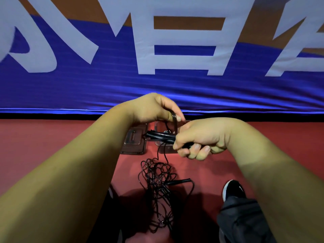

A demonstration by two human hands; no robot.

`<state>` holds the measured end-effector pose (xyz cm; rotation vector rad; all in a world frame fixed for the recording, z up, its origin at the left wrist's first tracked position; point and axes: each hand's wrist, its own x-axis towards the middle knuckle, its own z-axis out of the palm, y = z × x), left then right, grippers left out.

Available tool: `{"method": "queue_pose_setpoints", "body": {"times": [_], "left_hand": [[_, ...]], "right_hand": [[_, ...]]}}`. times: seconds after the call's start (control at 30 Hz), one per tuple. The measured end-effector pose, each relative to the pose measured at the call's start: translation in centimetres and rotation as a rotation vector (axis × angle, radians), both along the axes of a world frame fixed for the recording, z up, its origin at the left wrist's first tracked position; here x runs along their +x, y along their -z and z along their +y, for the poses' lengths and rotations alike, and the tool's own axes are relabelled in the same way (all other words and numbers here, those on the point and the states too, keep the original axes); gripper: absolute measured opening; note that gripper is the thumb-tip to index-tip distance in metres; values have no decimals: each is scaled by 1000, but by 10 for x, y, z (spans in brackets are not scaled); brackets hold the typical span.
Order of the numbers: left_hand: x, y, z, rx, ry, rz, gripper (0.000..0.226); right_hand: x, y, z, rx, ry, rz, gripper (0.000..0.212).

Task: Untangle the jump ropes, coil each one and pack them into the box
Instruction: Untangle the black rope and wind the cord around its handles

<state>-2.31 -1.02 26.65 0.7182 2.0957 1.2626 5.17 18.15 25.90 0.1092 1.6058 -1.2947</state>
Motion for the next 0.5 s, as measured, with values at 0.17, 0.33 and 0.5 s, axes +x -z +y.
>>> {"method": "queue_pose_setpoints", "body": {"times": [0.17, 0.33, 0.5], "left_hand": [[0, -12, 10, -83, -100, 281, 19], [2, -16, 15, -224, -59, 613, 23], [3, -11, 16, -238, -48, 686, 31]], "right_hand": [[-5, 3, 6, 91, 191, 126, 8], [-18, 15, 10, 161, 415, 307, 12], [-27, 16, 14, 198, 622, 450, 23]]}}
